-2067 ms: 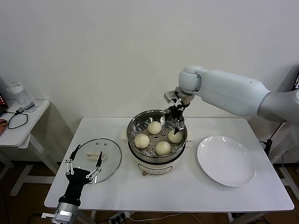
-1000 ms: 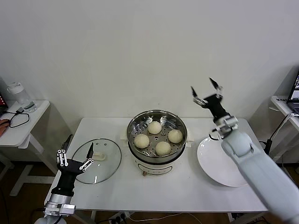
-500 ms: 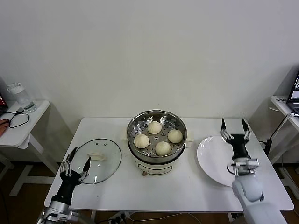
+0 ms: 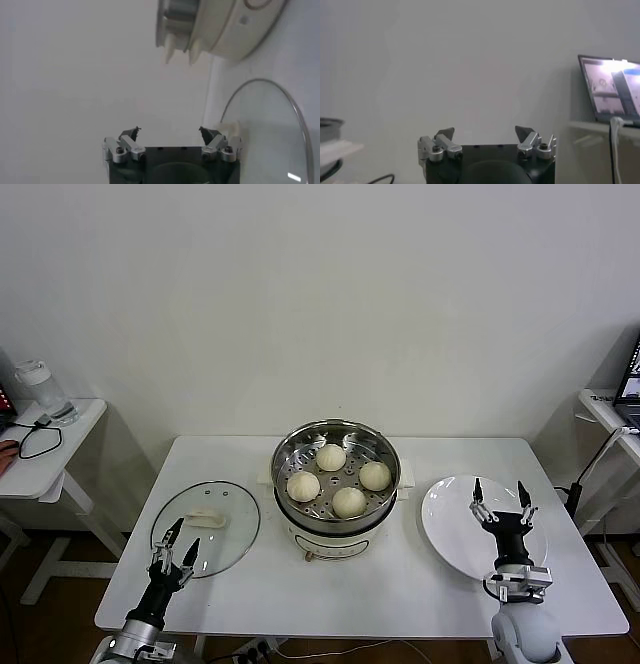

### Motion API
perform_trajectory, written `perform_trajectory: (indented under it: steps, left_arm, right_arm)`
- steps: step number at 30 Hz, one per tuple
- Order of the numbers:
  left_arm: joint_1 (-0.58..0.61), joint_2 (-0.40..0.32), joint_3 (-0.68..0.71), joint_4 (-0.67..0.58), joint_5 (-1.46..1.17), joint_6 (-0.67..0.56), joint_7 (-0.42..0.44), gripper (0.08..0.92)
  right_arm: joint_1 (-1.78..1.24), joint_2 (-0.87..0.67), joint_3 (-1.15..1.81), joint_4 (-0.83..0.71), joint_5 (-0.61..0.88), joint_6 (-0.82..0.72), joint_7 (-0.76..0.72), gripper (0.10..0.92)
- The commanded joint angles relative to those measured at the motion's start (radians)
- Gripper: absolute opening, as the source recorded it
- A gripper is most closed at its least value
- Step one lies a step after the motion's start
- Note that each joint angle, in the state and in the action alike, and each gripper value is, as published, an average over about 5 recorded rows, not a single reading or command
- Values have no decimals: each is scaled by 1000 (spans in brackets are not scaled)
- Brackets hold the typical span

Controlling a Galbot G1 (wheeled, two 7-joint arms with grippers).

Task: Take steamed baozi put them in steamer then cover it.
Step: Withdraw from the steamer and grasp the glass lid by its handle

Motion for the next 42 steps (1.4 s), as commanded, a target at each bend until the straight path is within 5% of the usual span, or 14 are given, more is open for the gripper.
perform_trajectory:
  steps: [1,42]
  left_arm:
    - [-156,-12,22,194,120,-14,-63,823]
    - [-347,-48,91,358,156,56,-53,823]
  right_arm:
    - [-38,42,23,2,-27,-4,-5,823]
    - [-31,71,24,-26,-71,5,-15,823]
